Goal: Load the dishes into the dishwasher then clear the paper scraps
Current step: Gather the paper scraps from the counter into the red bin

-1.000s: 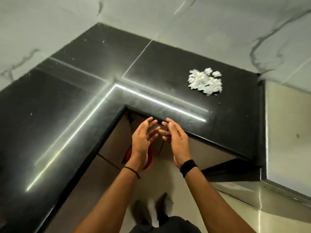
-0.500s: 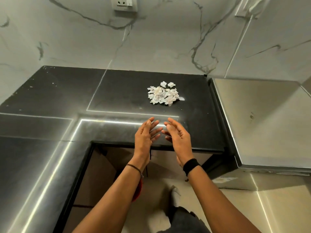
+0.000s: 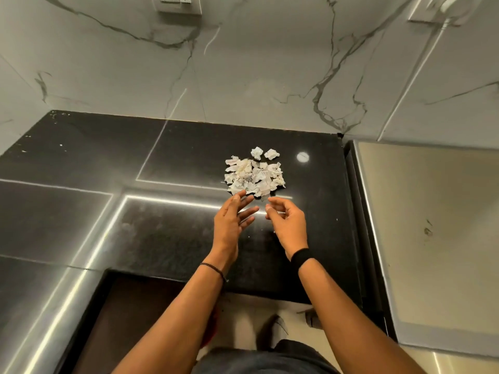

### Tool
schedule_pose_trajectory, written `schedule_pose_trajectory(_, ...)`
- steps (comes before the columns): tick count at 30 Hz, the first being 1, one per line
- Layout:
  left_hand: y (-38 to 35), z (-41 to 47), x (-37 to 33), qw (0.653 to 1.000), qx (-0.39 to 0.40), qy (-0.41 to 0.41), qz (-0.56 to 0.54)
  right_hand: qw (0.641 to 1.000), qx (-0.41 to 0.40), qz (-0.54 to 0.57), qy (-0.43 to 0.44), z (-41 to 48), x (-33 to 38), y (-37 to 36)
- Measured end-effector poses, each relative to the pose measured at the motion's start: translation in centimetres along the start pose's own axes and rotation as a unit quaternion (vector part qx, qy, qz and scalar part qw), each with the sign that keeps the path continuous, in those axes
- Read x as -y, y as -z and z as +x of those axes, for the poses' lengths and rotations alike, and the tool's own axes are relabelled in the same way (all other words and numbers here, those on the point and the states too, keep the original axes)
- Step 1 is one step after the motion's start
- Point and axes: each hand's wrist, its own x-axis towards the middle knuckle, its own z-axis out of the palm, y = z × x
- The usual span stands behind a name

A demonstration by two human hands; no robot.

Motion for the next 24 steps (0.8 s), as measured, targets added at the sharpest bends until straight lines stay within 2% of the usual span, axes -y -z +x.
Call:
schedule_pose_trajectory(6, -0.8, 3.2, 0.2, 0.999, -0.022, 0.027, 0.0, 0.98, -0.003, -0.198, -0.015, 5.2, -1.4, -1.4)
schedule_pose_trajectory(9, -0.5, 5.2, -0.2, 0.999, -0.011, 0.038, 0.003, 0.956, -0.033, -0.293, 0.012, 6.8, -2.0, -2.7)
schedule_pose_trajectory(12, -0.1, 7.2, -0.4, 0.998, 0.019, 0.05, 0.015, 0.939, -0.061, -0.335, 0.043, 7.7, -2.2, -3.8)
schedule_pose_trajectory(18, 0.0, 11.5, -0.7, 0.996, 0.047, 0.071, 0.017, 0.935, -0.113, -0.332, 0.056, 7.2, -2.9, -3.8)
schedule_pose_trajectory(22, -0.6, 12.3, -0.3, 0.997, 0.043, 0.057, -0.001, 0.956, -0.19, -0.224, 0.009, 5.4, -1.7, -2.7)
schedule_pose_trajectory(24, -1.1, 12.6, -0.1, 0.998, 0.043, 0.046, -0.023, 0.963, -0.204, -0.174, 0.022, 4.4, -0.8, -2.6)
